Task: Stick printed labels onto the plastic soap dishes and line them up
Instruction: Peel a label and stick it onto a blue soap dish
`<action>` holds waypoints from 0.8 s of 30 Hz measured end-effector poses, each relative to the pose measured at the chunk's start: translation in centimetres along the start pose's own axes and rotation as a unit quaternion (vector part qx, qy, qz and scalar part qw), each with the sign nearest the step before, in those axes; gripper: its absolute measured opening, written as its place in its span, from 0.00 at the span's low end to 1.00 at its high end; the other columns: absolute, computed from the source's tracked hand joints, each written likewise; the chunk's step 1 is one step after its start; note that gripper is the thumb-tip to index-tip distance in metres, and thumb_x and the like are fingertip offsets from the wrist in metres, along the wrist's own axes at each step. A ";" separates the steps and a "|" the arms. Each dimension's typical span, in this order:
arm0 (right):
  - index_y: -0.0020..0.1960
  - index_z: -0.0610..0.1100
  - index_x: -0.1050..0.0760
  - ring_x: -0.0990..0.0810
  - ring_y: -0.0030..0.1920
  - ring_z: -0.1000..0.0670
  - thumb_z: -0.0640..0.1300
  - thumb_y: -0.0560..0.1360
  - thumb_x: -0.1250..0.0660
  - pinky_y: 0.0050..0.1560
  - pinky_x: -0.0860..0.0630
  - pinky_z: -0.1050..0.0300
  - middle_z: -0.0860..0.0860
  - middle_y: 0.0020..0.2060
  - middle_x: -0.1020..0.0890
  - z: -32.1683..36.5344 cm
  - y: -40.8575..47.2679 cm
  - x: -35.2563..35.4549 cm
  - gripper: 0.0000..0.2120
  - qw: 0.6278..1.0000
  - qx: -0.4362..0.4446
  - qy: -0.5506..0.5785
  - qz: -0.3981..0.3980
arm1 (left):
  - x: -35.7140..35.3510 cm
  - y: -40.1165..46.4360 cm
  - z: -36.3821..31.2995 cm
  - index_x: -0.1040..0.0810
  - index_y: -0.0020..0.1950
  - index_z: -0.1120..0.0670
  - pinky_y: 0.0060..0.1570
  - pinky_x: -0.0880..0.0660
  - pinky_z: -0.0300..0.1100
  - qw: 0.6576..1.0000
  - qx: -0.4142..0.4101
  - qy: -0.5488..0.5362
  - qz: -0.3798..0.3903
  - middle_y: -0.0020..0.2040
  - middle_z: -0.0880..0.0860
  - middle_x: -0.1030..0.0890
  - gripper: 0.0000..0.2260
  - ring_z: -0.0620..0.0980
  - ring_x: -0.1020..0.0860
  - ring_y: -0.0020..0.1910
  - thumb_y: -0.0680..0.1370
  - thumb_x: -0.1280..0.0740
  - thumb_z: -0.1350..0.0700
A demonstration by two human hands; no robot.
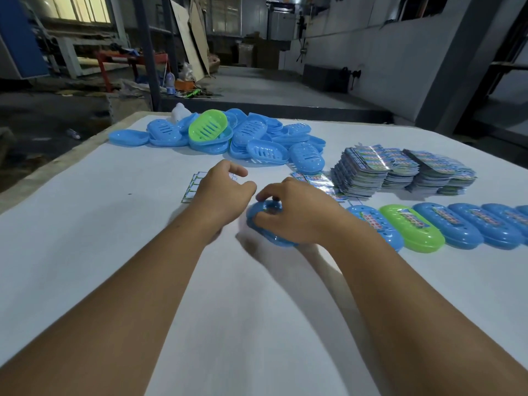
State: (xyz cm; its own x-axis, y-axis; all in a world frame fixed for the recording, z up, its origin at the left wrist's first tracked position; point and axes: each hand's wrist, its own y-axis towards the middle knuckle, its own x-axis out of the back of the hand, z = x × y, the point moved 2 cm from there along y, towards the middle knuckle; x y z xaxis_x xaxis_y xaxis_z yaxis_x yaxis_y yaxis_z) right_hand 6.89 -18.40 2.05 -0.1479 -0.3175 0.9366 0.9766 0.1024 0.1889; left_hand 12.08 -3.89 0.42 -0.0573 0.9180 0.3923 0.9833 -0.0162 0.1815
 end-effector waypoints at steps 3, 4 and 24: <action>0.54 0.54 0.21 0.24 0.48 0.49 0.70 0.67 0.33 0.45 0.26 0.53 0.55 0.48 0.22 -0.8 -0.4 0.9 0.25 0.997 -0.047 -0.065 -0.002 | 0.1 0.0 0.1 0.23 0.53 0.48 0.37 0.31 0.43 0.999 -0.012 0.037 -0.011 0.34 0.48 0.24 0.10 0.49 0.26 0.35 0.73 0.32 0.55; 0.51 0.52 0.20 0.22 0.47 0.48 0.71 0.66 0.33 0.44 0.24 0.53 0.55 0.46 0.20 -1.2 -0.5 1.3 0.26 0.995 -0.060 -0.081 0.004 | 0.1 -0.1 0.1 0.23 0.53 0.48 0.38 0.31 0.43 0.999 -0.017 0.050 -0.013 0.33 0.48 0.24 0.09 0.49 0.25 0.36 0.73 0.32 0.55; 0.58 0.40 0.19 0.18 0.54 0.39 0.34 0.70 0.36 0.54 0.18 0.47 0.40 0.53 0.18 -6.2 -1.7 5.1 0.17 0.978 -0.184 -0.086 0.048 | 0.4 -0.6 0.1 0.22 0.48 0.48 0.39 0.29 0.40 0.992 -0.048 0.112 -0.016 0.28 0.47 0.24 0.05 0.46 0.23 0.37 0.75 0.34 0.56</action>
State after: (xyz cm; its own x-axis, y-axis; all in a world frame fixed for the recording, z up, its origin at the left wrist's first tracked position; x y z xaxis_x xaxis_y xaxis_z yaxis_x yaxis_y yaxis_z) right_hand 5.46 -26.03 4.73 -0.0453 -0.1569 0.9866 0.9726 -0.2324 0.0076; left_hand 11.52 -3.49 0.36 -0.1359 0.8082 0.5730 0.9599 -0.0357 0.2781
